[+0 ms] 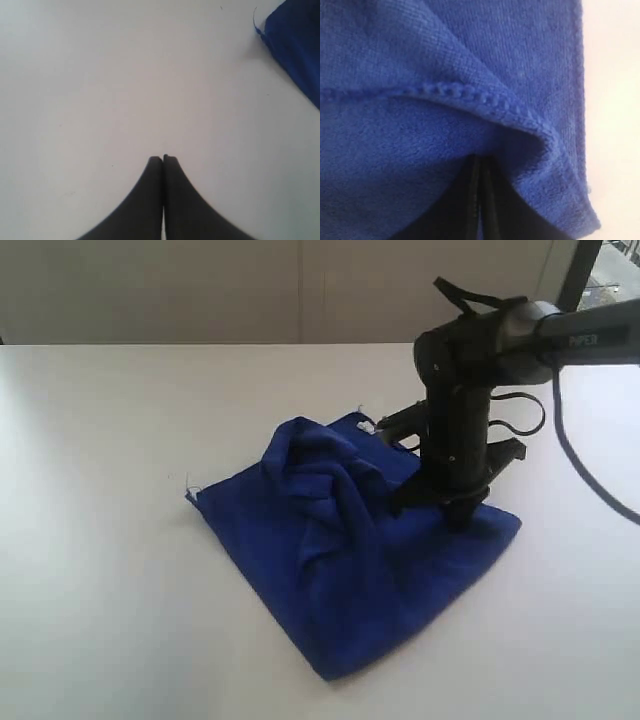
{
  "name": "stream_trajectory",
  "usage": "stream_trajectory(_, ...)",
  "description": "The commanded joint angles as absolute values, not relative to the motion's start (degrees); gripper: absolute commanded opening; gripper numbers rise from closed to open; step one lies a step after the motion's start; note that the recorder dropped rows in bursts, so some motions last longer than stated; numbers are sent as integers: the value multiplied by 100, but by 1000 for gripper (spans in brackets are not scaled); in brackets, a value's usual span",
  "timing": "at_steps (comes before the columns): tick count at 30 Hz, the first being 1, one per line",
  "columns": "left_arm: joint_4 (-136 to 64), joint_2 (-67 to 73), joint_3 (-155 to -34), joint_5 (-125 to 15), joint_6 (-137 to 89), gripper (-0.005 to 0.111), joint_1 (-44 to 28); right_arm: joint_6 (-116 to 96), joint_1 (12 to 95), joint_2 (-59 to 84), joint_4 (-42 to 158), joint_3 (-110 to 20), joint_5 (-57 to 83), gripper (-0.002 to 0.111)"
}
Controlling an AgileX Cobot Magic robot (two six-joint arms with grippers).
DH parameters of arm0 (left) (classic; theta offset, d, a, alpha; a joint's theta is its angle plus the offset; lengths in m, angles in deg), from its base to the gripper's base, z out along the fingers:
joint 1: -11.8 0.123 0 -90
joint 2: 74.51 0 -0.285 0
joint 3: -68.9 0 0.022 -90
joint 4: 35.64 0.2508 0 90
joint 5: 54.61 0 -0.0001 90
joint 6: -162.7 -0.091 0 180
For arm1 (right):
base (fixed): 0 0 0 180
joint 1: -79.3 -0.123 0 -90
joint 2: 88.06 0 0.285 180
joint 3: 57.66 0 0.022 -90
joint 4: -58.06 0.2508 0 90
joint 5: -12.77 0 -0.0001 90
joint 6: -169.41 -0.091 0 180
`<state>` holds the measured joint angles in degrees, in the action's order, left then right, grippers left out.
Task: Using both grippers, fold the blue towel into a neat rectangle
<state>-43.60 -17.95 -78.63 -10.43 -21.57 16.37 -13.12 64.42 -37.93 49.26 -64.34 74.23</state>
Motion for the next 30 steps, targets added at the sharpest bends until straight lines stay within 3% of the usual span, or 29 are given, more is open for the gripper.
stream_trajectory(1, -4408, -1843, -7830, -1023, -2183, 0, 1643, -1682, 6496, -3205, 5201, -6002, 6615, 0)
stream_trajectory(14, -4432, -1844, -7830, -1060, -2183, 0, 1643, -1361, 6496, -1576, 5339, -5288, 5897, 0)
stream_trajectory(18, -6444, -1525, -7821, -878, -3087, 0, 1544, -1323, 6496, -1576, 5339, -4810, 5419, 0)
stream_trajectory(20, -7959, -1016, -7791, -844, -4236, 0, 1212, -1312, 6496, -1576, 5339, -4764, 5366, 0)
stream_trajectory(30, -7988, 1442, -7873, -3022, -4125, 0, -850, -1189, 6496, -1633, 5339, -4507, 5099, 0)
